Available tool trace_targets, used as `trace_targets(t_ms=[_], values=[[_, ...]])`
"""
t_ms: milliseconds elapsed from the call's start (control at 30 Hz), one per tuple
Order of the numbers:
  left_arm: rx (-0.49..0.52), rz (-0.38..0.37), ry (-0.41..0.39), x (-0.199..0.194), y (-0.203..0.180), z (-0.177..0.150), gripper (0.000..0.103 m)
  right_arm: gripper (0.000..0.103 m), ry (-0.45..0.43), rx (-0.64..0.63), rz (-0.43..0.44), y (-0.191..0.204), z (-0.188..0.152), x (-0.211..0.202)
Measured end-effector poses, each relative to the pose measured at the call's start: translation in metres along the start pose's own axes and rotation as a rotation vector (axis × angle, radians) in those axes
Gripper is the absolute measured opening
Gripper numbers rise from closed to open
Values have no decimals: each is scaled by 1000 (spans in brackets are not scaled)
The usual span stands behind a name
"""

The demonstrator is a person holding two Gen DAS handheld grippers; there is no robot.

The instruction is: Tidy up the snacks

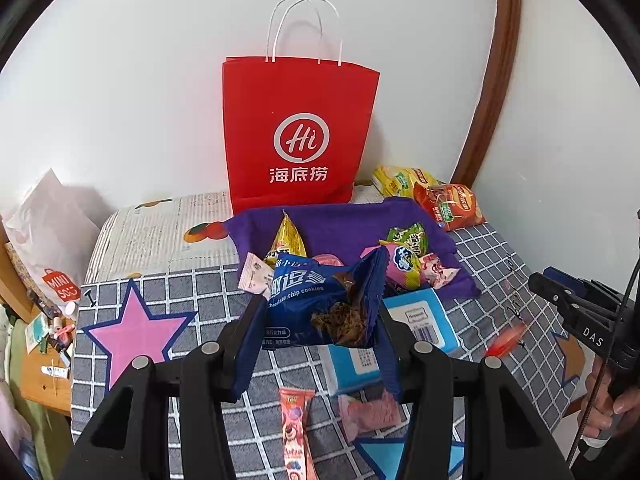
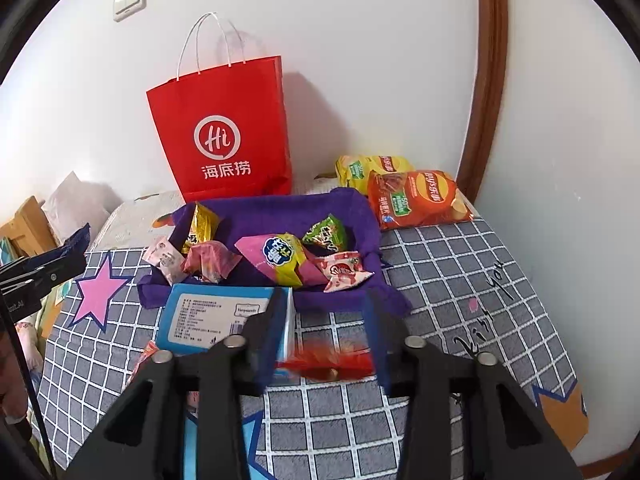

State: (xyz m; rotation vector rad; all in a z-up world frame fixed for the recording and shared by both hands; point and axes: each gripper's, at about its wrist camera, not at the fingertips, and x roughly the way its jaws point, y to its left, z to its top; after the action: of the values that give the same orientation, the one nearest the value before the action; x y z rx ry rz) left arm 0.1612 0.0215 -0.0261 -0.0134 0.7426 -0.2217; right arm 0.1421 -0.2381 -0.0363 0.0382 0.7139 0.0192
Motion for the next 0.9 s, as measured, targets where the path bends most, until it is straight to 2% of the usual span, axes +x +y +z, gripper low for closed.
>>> trace_targets(t_ms=[33, 133, 233, 300, 333, 367, 500, 700, 900], values=[[-1, -3, 3, 3, 0, 2, 48, 35, 1, 0, 4, 0, 2, 2], [-1, -9, 15, 13, 1, 6, 48, 19, 16, -7, 23, 3, 6, 13], [-4, -14, 24, 21, 3, 6, 48, 19, 38, -16, 39, 4, 6, 22], [-11, -14, 34, 26, 4, 6, 48, 33, 50, -16, 59, 3, 1, 28], [-16, -15, 38, 29, 5, 5, 48, 45, 63, -16, 63, 2, -2, 32], [-21, -20, 42, 31, 5, 4, 48, 47, 72, -13, 61, 1, -6, 36], [-24, -29, 59, 38, 5, 0, 48, 51, 132, -14, 63, -2, -27, 54], [-32, -36, 79, 48, 9, -6, 48, 51, 263, 50, 44, -15, -67, 87], [-47, -52, 98, 60, 10, -11, 48, 51, 314, 90, 44, -21, -90, 95]])
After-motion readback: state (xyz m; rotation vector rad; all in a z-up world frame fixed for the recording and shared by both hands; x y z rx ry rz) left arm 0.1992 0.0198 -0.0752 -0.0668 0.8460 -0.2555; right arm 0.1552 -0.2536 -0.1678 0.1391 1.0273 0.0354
